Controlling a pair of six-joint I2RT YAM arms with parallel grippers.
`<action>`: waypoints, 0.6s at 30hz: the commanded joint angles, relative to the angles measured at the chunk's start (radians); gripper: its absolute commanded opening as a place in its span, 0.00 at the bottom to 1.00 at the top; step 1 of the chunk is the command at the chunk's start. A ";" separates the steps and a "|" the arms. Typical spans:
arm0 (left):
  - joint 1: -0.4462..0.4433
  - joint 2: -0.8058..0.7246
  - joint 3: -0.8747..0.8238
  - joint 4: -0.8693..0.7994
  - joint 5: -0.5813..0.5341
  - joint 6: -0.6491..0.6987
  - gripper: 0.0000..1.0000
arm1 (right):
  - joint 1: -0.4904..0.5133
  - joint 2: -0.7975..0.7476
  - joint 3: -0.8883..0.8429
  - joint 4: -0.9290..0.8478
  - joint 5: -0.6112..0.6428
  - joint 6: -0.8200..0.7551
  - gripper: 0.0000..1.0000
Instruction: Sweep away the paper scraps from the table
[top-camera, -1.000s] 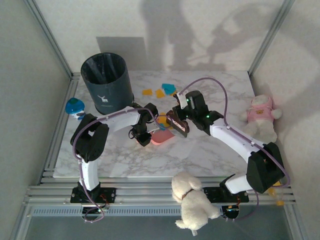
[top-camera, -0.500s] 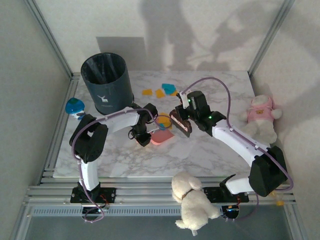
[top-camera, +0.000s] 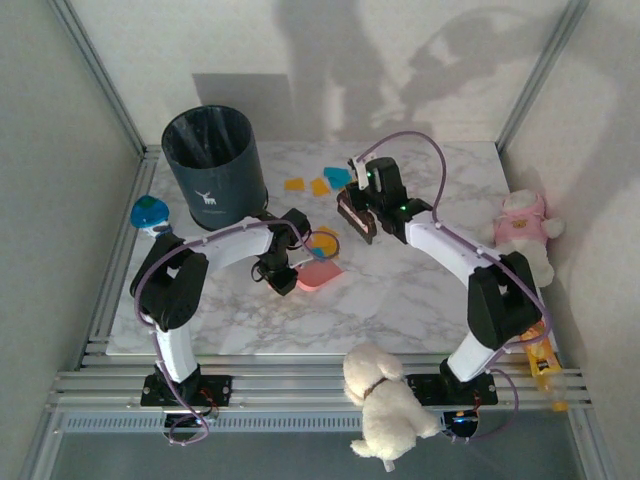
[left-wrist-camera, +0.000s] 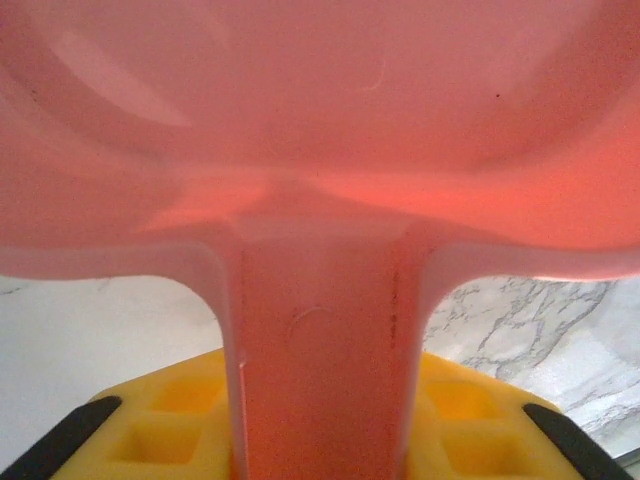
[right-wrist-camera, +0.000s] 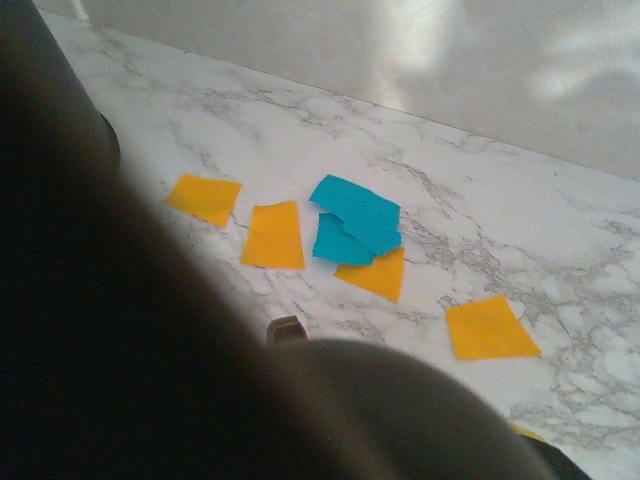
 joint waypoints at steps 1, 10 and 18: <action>0.016 -0.022 -0.016 -0.021 -0.031 -0.024 0.00 | -0.002 0.035 0.052 0.090 -0.045 -0.066 0.00; 0.030 -0.012 -0.012 -0.016 -0.033 -0.028 0.00 | 0.011 0.039 0.011 0.055 -0.227 -0.113 0.00; 0.033 0.009 0.002 -0.020 -0.038 -0.024 0.00 | 0.047 0.003 -0.044 -0.040 -0.222 -0.146 0.00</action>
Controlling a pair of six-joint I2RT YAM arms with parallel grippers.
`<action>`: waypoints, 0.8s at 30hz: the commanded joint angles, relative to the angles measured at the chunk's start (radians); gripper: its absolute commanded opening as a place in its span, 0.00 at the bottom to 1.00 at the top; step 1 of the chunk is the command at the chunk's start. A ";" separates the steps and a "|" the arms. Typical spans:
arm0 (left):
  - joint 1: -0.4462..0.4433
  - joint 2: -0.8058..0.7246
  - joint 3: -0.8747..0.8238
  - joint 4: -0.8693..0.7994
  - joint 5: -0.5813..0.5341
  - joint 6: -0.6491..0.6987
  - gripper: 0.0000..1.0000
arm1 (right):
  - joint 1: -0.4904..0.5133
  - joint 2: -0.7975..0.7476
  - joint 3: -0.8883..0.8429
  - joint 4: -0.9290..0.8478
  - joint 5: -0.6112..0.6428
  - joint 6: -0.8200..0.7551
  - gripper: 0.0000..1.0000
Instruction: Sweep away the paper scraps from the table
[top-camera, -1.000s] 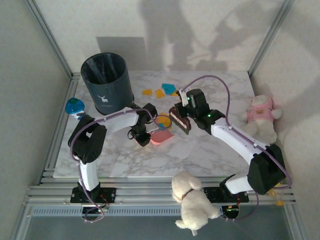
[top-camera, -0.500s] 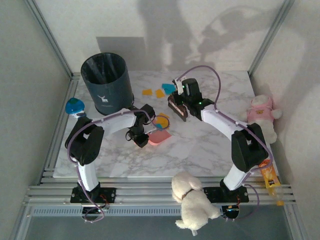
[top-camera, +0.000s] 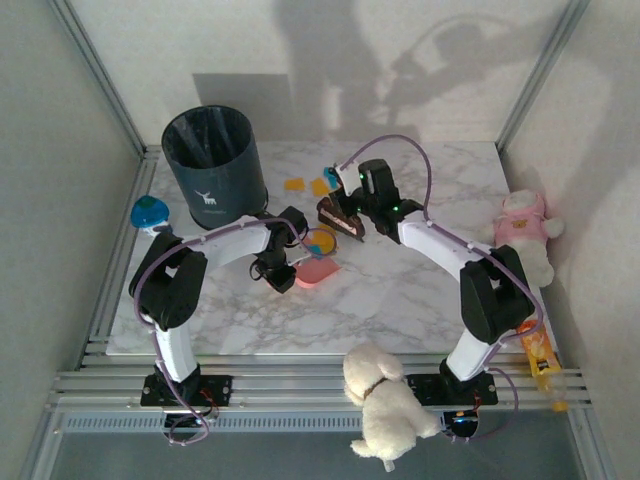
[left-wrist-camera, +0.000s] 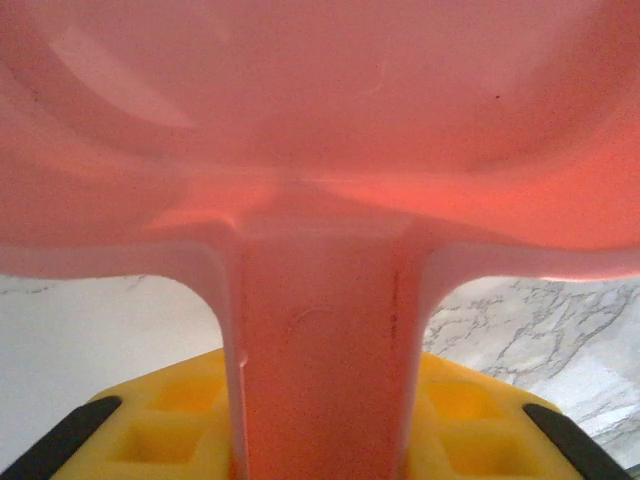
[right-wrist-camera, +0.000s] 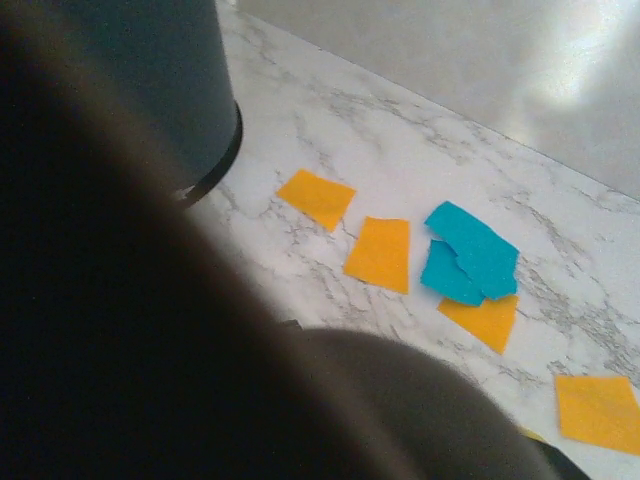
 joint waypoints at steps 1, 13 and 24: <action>0.012 0.011 0.004 -0.032 -0.038 -0.017 0.00 | 0.022 -0.039 -0.052 -0.084 -0.015 -0.011 0.00; 0.012 0.033 0.025 -0.036 -0.034 -0.012 0.00 | 0.048 -0.140 -0.135 -0.136 -0.008 0.087 0.00; 0.003 0.045 0.044 -0.040 -0.021 0.004 0.00 | 0.063 -0.183 -0.149 -0.102 -0.059 0.211 0.00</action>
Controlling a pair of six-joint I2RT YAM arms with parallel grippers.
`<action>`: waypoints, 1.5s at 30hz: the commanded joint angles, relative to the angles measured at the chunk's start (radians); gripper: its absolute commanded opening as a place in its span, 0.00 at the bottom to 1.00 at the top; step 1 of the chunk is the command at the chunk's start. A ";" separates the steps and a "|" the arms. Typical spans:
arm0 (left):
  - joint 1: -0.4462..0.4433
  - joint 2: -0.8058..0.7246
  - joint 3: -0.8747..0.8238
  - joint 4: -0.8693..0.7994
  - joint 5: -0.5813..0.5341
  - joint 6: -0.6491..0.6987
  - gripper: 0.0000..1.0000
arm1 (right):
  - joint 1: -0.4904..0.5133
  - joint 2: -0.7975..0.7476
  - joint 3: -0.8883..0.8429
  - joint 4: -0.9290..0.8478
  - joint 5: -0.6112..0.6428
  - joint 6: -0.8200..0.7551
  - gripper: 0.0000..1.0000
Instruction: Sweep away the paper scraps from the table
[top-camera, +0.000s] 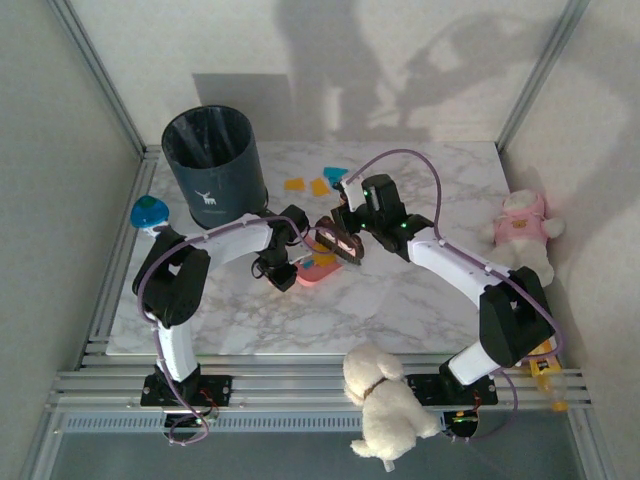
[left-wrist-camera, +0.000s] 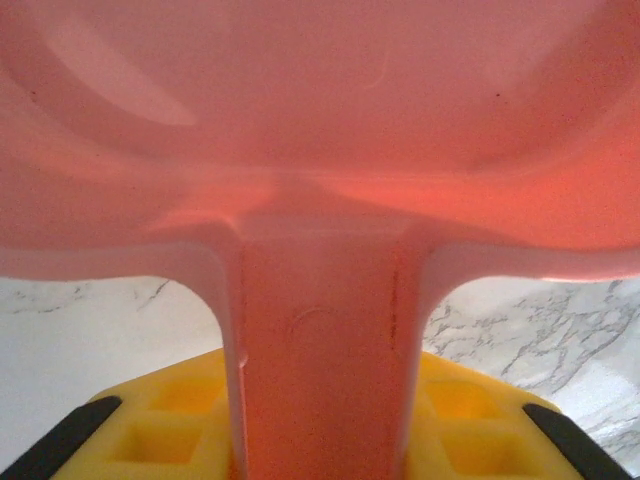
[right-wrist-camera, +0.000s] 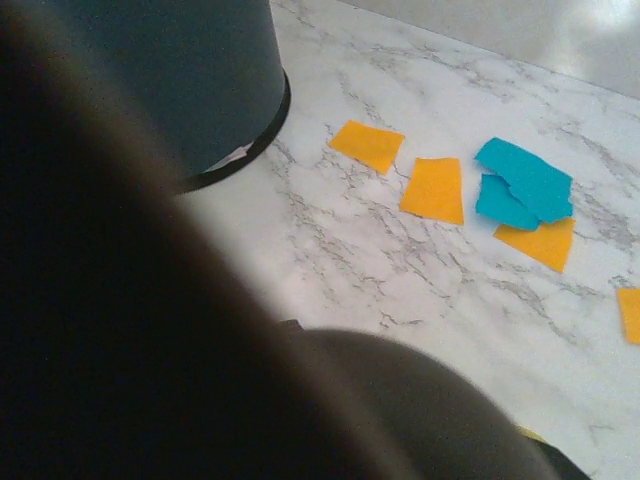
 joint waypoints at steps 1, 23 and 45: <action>0.001 0.019 0.017 -0.035 -0.020 0.004 0.00 | 0.020 -0.027 -0.013 -0.040 -0.049 0.082 0.00; -0.024 -0.100 -0.041 -0.031 -0.011 -0.007 0.00 | 0.023 -0.150 0.013 -0.054 0.117 0.149 0.00; -0.050 -0.132 -0.088 -0.070 0.005 -0.051 0.00 | 0.018 -0.014 0.039 -0.051 0.296 0.149 0.00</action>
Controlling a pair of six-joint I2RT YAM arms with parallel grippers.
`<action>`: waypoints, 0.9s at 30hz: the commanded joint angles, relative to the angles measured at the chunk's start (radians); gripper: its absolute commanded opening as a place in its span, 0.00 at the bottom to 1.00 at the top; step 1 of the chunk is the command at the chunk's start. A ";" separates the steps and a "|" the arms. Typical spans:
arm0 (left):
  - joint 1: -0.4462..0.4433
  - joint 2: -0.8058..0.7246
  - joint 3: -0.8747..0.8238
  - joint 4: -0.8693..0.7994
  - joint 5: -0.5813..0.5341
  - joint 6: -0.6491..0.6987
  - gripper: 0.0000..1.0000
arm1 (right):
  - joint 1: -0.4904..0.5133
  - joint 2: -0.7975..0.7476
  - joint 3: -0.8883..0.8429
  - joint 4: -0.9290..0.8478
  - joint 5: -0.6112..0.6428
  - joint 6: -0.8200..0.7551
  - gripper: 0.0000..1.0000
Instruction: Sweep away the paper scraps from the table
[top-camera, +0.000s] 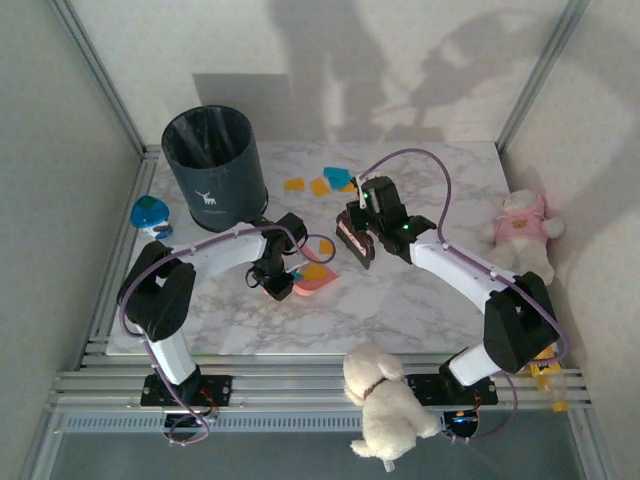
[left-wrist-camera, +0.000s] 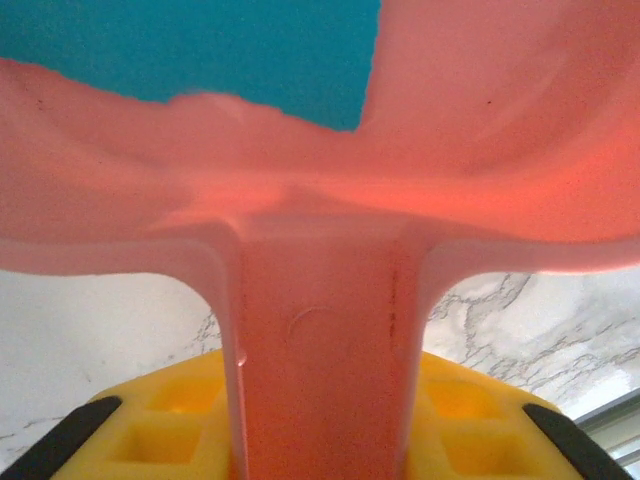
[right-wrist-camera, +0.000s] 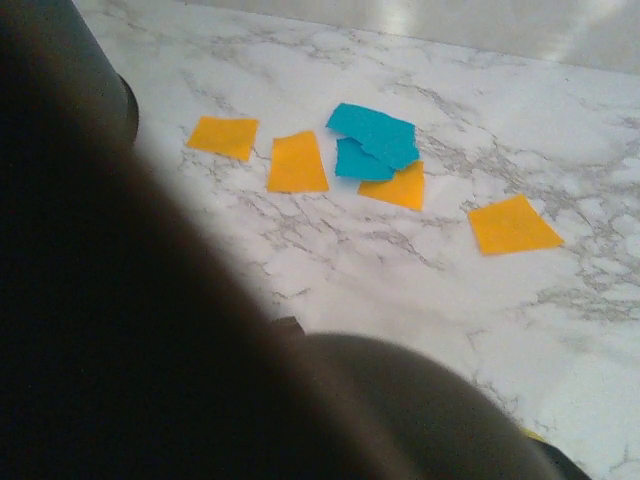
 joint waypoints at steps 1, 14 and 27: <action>-0.001 -0.007 0.004 -0.039 0.002 -0.005 0.00 | 0.005 0.018 0.036 0.016 -0.016 -0.016 0.00; 0.035 0.101 0.056 -0.050 0.017 0.020 0.00 | 0.009 -0.004 -0.005 -0.036 -0.219 -0.108 0.00; 0.043 0.123 0.066 -0.044 0.014 0.030 0.00 | 0.014 -0.050 0.000 -0.086 -0.324 -0.128 0.00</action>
